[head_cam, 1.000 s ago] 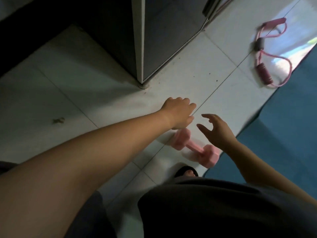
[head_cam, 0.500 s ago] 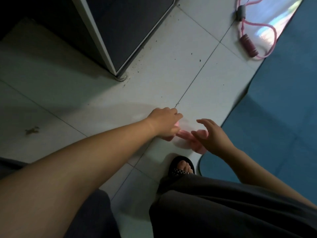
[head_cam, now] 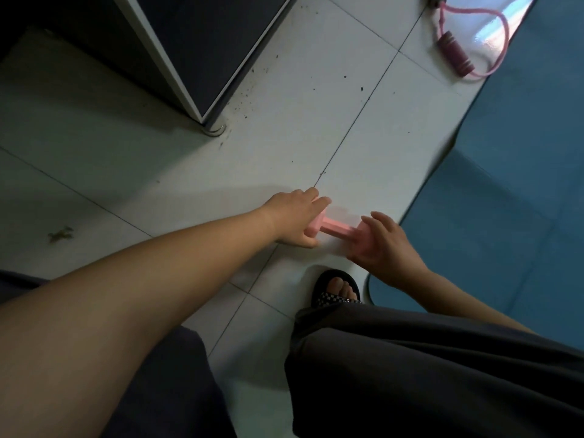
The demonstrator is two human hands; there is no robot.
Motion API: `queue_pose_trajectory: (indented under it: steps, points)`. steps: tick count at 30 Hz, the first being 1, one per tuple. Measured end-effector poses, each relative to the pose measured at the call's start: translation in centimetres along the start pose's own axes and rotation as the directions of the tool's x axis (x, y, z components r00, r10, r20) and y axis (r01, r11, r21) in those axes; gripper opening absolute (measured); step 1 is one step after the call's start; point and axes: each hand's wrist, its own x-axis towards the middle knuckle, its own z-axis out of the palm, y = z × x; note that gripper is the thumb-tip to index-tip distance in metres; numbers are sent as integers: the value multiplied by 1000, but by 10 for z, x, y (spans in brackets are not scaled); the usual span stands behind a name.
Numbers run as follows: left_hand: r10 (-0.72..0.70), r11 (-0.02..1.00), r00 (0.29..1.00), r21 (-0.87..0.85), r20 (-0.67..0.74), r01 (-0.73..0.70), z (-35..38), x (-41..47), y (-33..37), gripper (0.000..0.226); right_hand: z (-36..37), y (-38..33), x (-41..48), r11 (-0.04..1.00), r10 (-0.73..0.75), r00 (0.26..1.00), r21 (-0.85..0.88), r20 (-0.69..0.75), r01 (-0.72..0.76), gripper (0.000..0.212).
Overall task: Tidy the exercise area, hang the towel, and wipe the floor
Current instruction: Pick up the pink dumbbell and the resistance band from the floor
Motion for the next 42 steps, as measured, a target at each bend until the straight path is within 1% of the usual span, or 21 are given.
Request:
queue_pose_trajectory:
  steps: [3, 7, 10, 13, 17, 22, 25, 27, 30, 32, 36, 39, 42]
  points:
    - [12, 999, 1000, -38, -9, -13, 2, 2, -3, 83, 1, 7, 1, 999, -37, 999, -1, 0, 37, 92]
    - [-5, 980, 1000, -198, -27, -1, 9, 3, -8, 80, 3, 15, 4, 995, -98, 995, 1, 0, 98, 97]
    - [-54, 932, 997, -360, -46, 34, 14, 2, -6, 74, -1, 17, 11, 995, -103, 994, 12, 18, 103, 96]
    - [-110, 905, 993, -418, -40, 83, 14, 0, -5, 71, -10, 19, 21, 990, -140, 989, -14, 47, 141, 96]
    - [-222, 856, 974, -487, -47, 172, 16, -21, -20, 71, -17, -1, 45, 961, -260, 963, -80, 73, 266, 91]
    - [-433, 784, 896, -530, -95, 323, 23, -69, -57, 75, -12, -64, 84, 892, -426, 897, -108, 120, 438, 86]
    - [-488, 779, 864, -509, -124, 366, 29, -99, -78, 82, -2, -100, 99, 843, -510, 847, -107, 148, 527, 87]
    - [-519, 767, 843, -512, -140, 387, 33, -111, -87, 79, 5, -116, 104, 817, -537, 824, -130, 180, 561, 88]
    - [-542, 756, 830, -508, -131, 413, 32, -118, -92, 76, 9, -131, 108, 819, -520, 831, -163, 198, 551, 83]
    - [-541, 748, 836, -505, -88, 431, 28, -121, -99, 77, 7, -140, 110, 829, -503, 840, -163, 204, 535, 81]
    - [-527, 733, 850, -516, -19, 443, 14, -137, -116, 77, -7, -170, 110, 829, -487, 833, -161, 264, 536, 79]
    - [-533, 730, 845, -530, -46, 431, -8, -165, -124, 76, -19, -198, 105, 828, -478, 831, -170, 285, 534, 79]
    - [-567, 723, 820, -527, -83, 446, -31, -206, -134, 75, -28, -236, 96, 820, -506, 821, -147, 264, 553, 77]
